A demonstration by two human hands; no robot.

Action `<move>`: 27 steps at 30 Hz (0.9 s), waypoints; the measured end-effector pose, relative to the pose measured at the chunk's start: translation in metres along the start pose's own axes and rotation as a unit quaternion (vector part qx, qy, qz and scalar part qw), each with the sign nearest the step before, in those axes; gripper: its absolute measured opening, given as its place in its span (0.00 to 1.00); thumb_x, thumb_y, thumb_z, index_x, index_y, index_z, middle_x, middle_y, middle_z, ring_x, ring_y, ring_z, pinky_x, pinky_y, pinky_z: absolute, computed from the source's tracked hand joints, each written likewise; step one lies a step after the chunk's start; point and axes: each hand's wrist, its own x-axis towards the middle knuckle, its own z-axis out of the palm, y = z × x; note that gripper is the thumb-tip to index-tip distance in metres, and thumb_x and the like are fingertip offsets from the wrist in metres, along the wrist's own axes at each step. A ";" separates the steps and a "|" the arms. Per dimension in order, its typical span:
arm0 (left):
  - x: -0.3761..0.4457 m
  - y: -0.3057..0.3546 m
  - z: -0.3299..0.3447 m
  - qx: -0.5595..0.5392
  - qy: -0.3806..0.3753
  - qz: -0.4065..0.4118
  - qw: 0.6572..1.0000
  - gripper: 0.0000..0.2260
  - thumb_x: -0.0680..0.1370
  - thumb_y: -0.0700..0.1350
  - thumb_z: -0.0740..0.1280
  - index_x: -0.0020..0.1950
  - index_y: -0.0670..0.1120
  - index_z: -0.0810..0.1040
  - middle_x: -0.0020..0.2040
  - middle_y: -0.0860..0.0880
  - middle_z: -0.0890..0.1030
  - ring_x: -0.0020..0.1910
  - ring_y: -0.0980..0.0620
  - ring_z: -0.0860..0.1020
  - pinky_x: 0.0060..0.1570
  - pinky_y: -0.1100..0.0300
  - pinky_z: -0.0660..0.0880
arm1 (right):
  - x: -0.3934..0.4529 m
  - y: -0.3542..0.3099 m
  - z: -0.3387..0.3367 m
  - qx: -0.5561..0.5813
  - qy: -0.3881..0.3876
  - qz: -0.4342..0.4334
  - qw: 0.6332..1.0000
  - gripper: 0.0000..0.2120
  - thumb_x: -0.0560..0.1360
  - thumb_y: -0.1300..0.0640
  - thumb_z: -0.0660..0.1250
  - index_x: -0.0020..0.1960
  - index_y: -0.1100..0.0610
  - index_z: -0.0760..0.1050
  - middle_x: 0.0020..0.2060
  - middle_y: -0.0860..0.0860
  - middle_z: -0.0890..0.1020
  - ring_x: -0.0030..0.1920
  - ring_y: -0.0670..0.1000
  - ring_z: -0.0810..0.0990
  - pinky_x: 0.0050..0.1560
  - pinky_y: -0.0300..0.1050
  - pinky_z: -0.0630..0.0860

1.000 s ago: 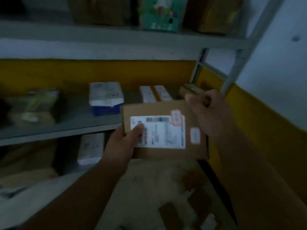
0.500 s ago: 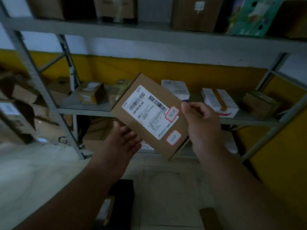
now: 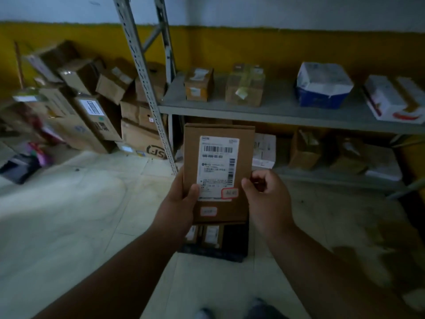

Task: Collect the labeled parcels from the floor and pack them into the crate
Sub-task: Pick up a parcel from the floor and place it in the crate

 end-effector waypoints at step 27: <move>0.253 -0.434 0.038 0.176 -0.065 -0.133 0.973 0.11 0.79 0.55 0.62 0.60 0.56 0.72 0.53 0.52 0.82 0.48 0.58 0.83 0.46 0.54 0.82 | 0.105 0.438 0.225 -0.037 -0.061 0.263 0.962 0.08 0.80 0.55 0.63 0.56 0.46 0.75 0.43 0.38 0.80 0.45 0.40 0.80 0.42 0.39 0.77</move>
